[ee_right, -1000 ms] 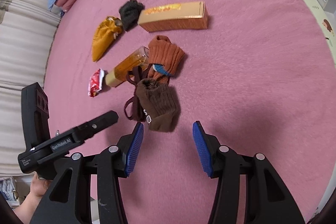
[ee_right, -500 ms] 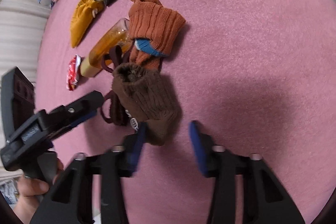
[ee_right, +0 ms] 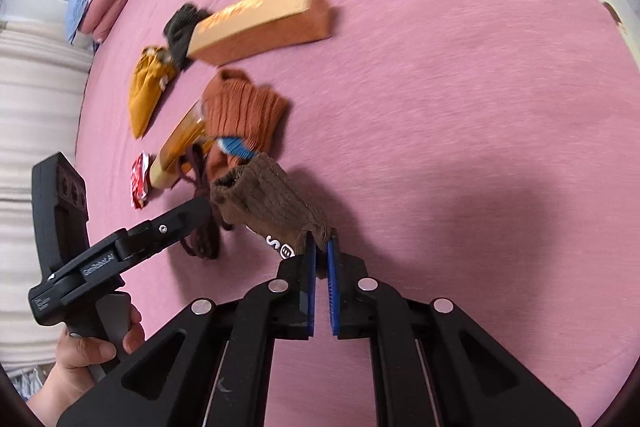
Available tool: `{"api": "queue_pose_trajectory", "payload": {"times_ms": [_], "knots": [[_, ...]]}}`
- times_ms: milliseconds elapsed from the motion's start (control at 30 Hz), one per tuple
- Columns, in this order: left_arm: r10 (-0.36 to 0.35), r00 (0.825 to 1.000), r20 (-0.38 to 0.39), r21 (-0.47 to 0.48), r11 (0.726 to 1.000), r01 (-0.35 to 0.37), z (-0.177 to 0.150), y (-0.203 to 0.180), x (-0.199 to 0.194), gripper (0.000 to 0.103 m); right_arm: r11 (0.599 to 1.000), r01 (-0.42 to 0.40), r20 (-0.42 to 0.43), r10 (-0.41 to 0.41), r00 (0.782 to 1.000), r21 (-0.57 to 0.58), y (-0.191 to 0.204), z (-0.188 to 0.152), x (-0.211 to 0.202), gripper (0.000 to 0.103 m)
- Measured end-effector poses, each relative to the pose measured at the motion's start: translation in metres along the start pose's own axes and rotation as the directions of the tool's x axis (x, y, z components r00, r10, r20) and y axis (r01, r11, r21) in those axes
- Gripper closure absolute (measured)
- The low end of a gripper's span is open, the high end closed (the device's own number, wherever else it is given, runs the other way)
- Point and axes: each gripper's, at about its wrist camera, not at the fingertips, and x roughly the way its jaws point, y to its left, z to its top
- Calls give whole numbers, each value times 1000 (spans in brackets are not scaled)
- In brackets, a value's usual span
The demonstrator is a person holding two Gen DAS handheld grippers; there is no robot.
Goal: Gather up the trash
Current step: 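Grasp the dark brown sock with the left tool while the right tool grasps the brown sock, then carry both socks to the yellow bin and open both tools to drop them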
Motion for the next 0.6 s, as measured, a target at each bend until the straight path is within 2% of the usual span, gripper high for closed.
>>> {"api": "queue_pose_trajectory", "payload": {"times_ms": [100, 167, 233, 300, 333, 367, 433, 600], "knots": [[58, 998, -8, 23, 998, -58, 0, -4, 3, 24, 1000, 3, 11, -3, 1000, 27, -10, 0, -5, 98], [121, 993, -5, 53, 991, -121, -3, -11, 6, 36, 999, 3, 11, -4, 1000, 42, -15, -2, -7, 98], [160, 987, 1, 82, 984, -160, -3, -16, 7, 38, 998, 0, 10, -1, 1000, 56, -17, -3, -5, 98], [201, 980, 5, 90, 975, -201, 0, -21, 9, 47, 998, -4, 10, 4, 1000, 61, -21, -5, -8, 98], [210, 978, 8, 86, 974, -210, 0, -22, 9, 56, 998, -5, 12, 4, 1000, 61, -21, -6, -8, 98], [215, 977, 12, 73, 974, -215, 1, -22, 7, 66, 998, -8, 14, 8, 1000, 63, -21, -7, -9, 98], [203, 979, 11, 49, 978, -203, 2, -17, 3, 80, 998, -19, 19, 18, 1000, 65, -21, -9, -13, 98], [137, 991, 6, 1, 991, -137, -3, -11, -10, 87, 998, -39, 37, 37, 999, 44, -15, -14, -28, 98]]}}
